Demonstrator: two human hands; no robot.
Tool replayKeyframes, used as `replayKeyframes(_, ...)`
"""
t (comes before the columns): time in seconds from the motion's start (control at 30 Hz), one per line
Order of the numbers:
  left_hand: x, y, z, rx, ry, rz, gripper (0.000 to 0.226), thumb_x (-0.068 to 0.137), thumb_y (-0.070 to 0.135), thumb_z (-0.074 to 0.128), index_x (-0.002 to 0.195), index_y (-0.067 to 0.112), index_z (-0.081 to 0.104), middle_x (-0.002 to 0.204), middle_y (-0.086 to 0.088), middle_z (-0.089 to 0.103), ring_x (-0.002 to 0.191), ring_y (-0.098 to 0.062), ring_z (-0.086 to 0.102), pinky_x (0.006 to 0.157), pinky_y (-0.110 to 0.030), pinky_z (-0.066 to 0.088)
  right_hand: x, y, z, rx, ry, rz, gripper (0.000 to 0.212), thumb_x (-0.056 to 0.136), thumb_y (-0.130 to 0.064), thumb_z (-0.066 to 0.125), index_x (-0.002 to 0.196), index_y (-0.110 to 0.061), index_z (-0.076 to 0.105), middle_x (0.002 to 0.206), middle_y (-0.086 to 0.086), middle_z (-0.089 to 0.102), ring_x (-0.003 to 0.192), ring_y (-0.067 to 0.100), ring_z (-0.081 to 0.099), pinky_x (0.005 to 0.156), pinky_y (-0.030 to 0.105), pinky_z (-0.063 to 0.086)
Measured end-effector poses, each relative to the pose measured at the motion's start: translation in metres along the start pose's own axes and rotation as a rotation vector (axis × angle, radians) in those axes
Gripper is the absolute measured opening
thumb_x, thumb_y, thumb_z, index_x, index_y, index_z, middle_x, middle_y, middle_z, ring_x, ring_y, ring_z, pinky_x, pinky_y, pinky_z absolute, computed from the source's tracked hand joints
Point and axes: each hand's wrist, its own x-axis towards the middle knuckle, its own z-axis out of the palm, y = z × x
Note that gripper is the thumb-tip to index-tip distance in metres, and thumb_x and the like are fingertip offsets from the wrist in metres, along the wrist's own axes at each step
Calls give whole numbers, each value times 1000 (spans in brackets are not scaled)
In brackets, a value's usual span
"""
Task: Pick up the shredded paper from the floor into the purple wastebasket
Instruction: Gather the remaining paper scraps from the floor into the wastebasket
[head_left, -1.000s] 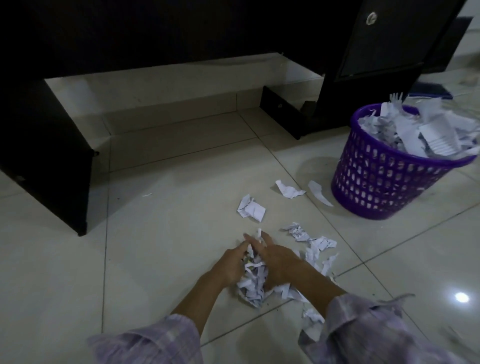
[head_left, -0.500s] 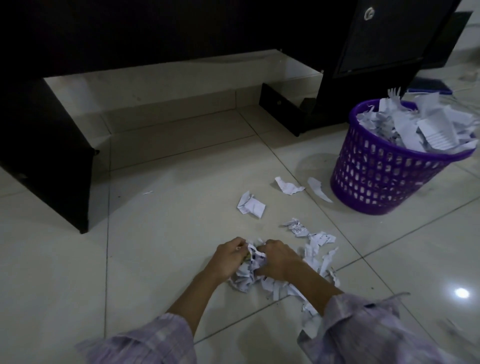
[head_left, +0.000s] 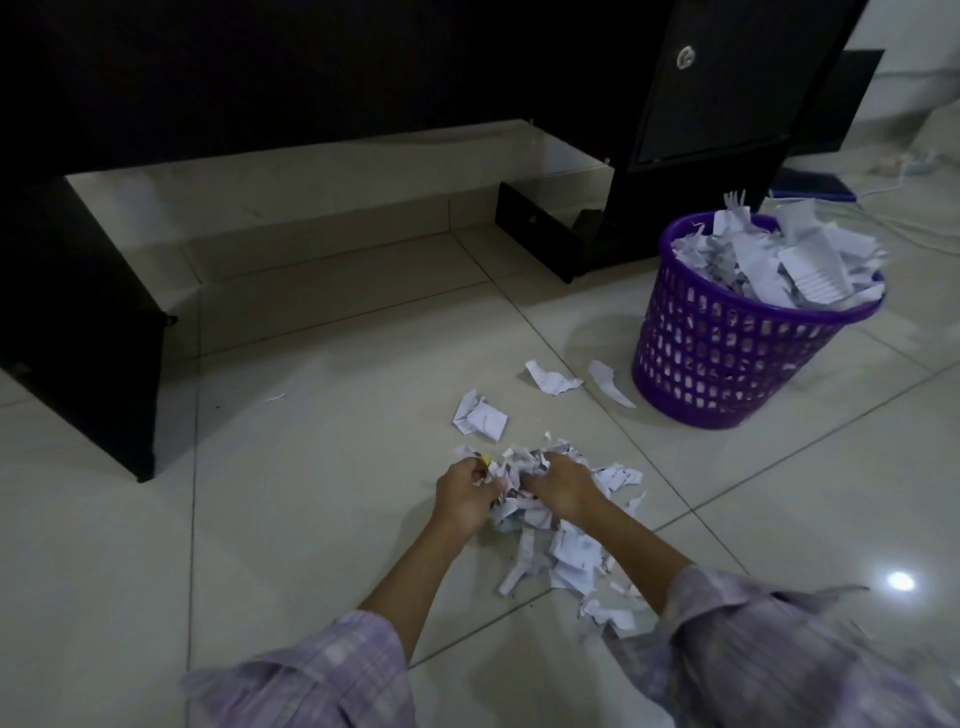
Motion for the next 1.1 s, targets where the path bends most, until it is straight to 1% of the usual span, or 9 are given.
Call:
replayKeyframes(0.17,2,13,14,-74,17,-45,29,93,8,57,120,-1,62,119,-17,65,110,-29,61,89,-31,48,-18,-13,-16,466,-162,193,16,94,-25,48,96,-11,57,96,10,56,84,22,51,82,33,39)
replayKeyframes(0.27,1,22,21,-123,-6,-49,31,96,6,50,126,3,60,124,-14,63,113,-28,60,94,-33,47,-22,-8,-28,570,-230,157,49,94,-51,49,129,-18,49,127,6,50,118,28,49,97,39,36)
replayKeyframes(0.37,-2,33,28,-173,-43,-52,28,97,4,45,116,6,65,112,-17,66,93,-26,63,74,-29,50,-17,3,-30,546,-165,59,96,49,-80,71,124,-23,58,128,-3,61,117,26,59,101,43,45)
replayKeyframes(0.47,-8,50,35,-241,-82,-102,28,94,-2,41,112,2,62,105,-31,62,69,-23,57,51,-22,47,2,25,-34,570,-22,38,79,36,-68,85,100,-24,69,103,4,73,93,24,70,86,49,57)
replayKeyframes(0.57,-10,61,40,-285,-104,-96,34,91,-10,44,122,-2,54,114,-24,64,85,-26,60,60,-24,51,-16,18,-52,557,81,37,63,48,-49,87,101,-20,70,104,3,72,95,21,68,88,37,56)
replayKeyframes(0.67,-16,77,44,-255,-125,-6,31,88,-16,45,116,-7,57,95,-13,64,83,-23,59,65,-23,52,-29,16,-69,564,151,23,34,72,-28,77,103,-17,68,107,5,70,101,22,65,92,36,52)
replayKeyframes(0.8,-17,109,53,-216,-140,86,30,84,-17,49,106,-2,62,96,-13,63,88,-25,61,79,-35,55,-36,17,-99,573,222,-11,28,77,-20,74,103,-17,65,113,6,67,103,22,63,95,36,51)
replayKeyframes(0.97,-11,159,65,-227,-183,153,20,87,-5,58,103,1,68,93,-11,67,87,-22,63,82,-29,54,-40,16,-158,579,287,2,62,71,-25,76,125,-7,52,120,7,59,110,27,59,96,41,50)
replayKeyframes(1.1,-3,209,74,-205,-215,249,24,88,-1,54,104,10,69,99,-7,69,92,-16,62,78,-21,49,-35,10,-212,553,362,-58,73,51,-38,79,115,-9,62,117,9,65,103,27,63,92,42,54)
